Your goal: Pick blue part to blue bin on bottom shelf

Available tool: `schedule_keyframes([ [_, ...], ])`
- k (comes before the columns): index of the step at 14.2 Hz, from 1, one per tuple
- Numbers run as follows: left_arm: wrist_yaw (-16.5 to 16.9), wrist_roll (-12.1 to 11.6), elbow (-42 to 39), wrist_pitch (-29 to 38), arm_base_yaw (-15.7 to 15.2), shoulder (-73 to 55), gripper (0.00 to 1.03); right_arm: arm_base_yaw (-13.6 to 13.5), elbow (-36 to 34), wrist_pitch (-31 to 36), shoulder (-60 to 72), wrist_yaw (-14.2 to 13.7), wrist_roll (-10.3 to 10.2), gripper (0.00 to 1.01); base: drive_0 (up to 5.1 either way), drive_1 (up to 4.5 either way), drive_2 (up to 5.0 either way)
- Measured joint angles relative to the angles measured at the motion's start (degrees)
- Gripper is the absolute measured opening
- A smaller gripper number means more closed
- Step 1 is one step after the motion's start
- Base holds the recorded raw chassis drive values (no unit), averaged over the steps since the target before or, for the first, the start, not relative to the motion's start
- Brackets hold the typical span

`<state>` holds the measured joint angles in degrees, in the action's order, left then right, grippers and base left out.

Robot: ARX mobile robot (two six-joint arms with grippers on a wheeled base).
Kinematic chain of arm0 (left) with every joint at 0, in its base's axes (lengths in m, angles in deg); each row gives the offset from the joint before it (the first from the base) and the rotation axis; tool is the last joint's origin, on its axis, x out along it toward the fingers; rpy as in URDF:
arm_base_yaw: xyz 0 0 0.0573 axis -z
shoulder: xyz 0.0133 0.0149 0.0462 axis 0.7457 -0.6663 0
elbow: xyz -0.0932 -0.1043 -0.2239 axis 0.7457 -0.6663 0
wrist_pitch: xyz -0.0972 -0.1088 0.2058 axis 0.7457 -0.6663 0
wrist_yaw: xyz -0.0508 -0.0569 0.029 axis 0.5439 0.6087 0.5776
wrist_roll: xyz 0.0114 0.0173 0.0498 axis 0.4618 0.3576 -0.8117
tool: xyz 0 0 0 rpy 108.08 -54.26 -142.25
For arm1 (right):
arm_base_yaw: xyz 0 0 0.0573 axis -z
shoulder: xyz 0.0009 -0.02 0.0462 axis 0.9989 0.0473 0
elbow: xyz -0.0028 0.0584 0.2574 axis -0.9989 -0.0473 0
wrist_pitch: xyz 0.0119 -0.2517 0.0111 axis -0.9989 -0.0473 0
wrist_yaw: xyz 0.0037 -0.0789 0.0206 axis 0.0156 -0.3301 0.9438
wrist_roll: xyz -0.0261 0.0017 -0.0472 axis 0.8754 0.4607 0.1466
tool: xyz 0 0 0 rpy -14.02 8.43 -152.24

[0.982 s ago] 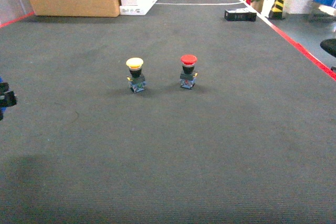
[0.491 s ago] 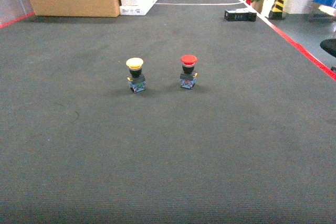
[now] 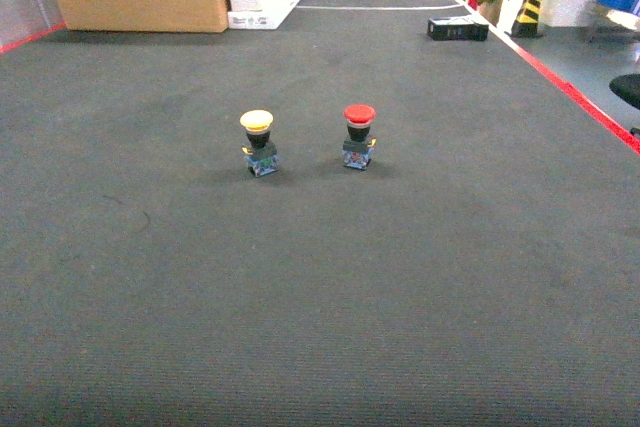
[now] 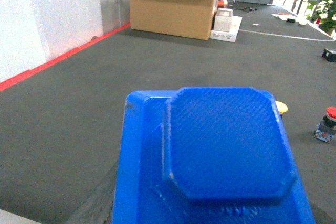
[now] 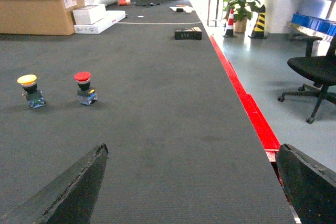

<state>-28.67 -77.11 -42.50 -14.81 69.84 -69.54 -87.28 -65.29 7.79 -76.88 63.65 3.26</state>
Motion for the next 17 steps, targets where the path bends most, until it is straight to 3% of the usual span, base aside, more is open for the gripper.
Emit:
schedule_keyframes([
  [11, -0.2, 0.76, -0.09, 0.28, 0.02, -0.09, 0.44, 0.0, 0.0, 0.0, 0.0, 0.02, 0.0, 0.98, 0.0, -0.09, 0.1],
  [15, -0.2, 0.74, -0.11, 0.26, 0.02, -0.17, 0.44, 0.0, 0.0, -0.02, 0.0, 0.02, 0.0, 0.98, 0.0, -4.16, 4.1],
  [17, -0.22, 0.76, -0.11, 0.72, 0.02, 0.22, 0.44, 0.0, 0.0, 0.07, 0.0, 0.0, 0.0, 0.98, 0.0, 0.0, 0.0],
])
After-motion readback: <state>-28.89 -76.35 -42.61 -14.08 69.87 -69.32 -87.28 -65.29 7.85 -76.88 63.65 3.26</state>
